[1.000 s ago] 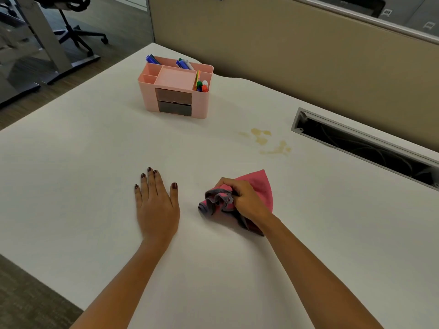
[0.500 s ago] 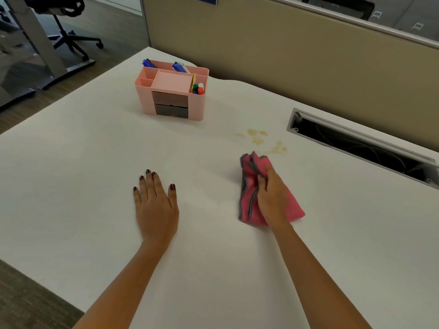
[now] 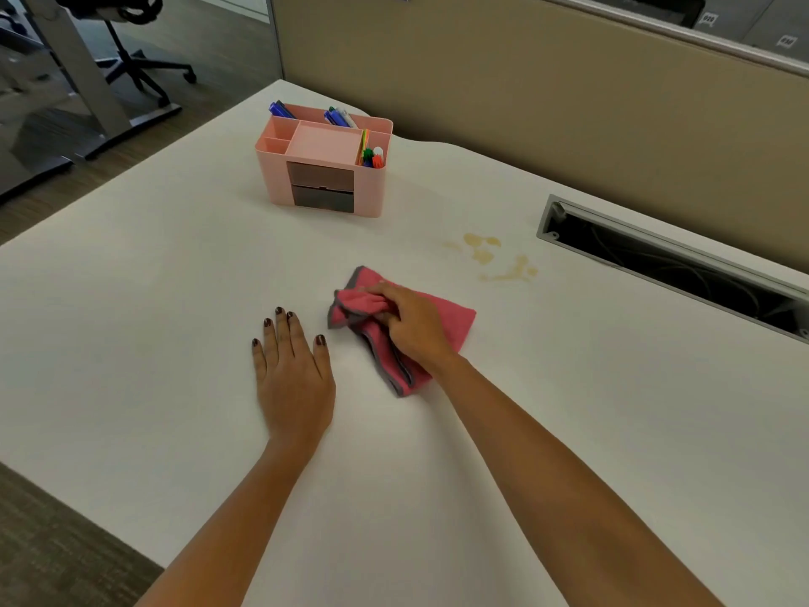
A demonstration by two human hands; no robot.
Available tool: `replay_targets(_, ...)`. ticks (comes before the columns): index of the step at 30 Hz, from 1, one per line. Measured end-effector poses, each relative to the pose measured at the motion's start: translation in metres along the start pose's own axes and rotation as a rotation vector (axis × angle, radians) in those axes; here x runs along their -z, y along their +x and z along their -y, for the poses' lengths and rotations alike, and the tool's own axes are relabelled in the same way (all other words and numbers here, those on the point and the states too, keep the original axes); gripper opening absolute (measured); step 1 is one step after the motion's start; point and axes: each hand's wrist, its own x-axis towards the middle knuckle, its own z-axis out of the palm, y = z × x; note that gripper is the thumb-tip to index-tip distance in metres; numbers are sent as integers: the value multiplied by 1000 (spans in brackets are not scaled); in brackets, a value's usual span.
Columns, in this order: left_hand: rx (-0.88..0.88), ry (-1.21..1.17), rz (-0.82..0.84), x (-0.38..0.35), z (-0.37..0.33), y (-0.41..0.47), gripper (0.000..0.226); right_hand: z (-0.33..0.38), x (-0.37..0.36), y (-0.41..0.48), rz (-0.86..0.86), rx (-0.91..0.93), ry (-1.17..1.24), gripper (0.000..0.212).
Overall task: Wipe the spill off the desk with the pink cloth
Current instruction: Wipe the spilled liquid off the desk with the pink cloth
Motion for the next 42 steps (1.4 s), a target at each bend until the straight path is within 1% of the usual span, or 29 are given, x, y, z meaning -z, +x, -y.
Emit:
replay_targets(3, 8, -39, -7, 0, 1, -1, 63, 0, 8, -10, 124, -16, 125, 38)
replay_targets(6, 10, -60, -21, 1, 1, 0, 62, -7, 17, -22, 222, -37, 176, 41)
replay_targets(9, 15, -55, -21, 0, 1, 0, 62, -14, 27, -36, 260, -56, 215, 45)
replay_targets(13, 6, -35, -9, 0, 1, -1, 63, -20, 42, -66, 290, -79, 282, 57)
replay_targets(14, 6, -32, -11, 0, 2, 0, 63, -22, 46, -73, 301, -82, 312, 55)
replay_targets(17, -1, -22, -11, 0, 1, -2, 62, -24, 64, -94, 337, -94, 441, 33)
replay_targets(18, -2, -17, -14, 0, 1, -2, 62, -24, 69, -100, 284, -99, 510, 31)
replay_targets(19, -5, -13, -15, 1, 1, -2, 62, -26, 72, -105, 165, -127, 602, 30)
replay_targets(21, -11, -13, -13, 0, 1, -1, 63, -34, 75, -112, -203, -234, 777, 30)
replay_targets(22, -14, -16, -13, 0, 0, -1, 64, -40, 77, -113, -385, -273, 793, 29)
replay_targets(23, -16, -18, -15, 0, 0, -1, 64, -45, 80, -113, -533, -306, 734, 26)
replay_targets(24, -18, -16, -13, 0, 0, -2, 64, -51, 82, -114, -636, -343, 627, 24)
replay_targets(25, -18, -11, -11, 1, 0, -2, 64, -57, 83, -114, -694, -377, 507, 24)
replay_targets(26, -18, -7, -9, 1, 0, -2, 65, -61, 83, -115, -712, -397, 409, 25)
replay_targets(29, -17, -5, -8, 1, 0, -2, 65, -66, 71, -113, -613, -404, 184, 31)
replay_targets(31, -17, -4, -6, 2, -1, -2, 66, -62, 60, -110, -575, -394, 101, 33)
replay_targets(35, -21, -3, -11, 1, -1, -2, 66, -41, 41, -106, -561, -381, 146, 32)
replay_targets(38, -17, -3, -13, 0, -1, -2, 66, -28, 19, -100, -508, -366, 141, 35)
replay_targets(42, -15, -3, -9, 1, -1, -2, 67, -4, -13, -85, -437, -295, 168, 38)
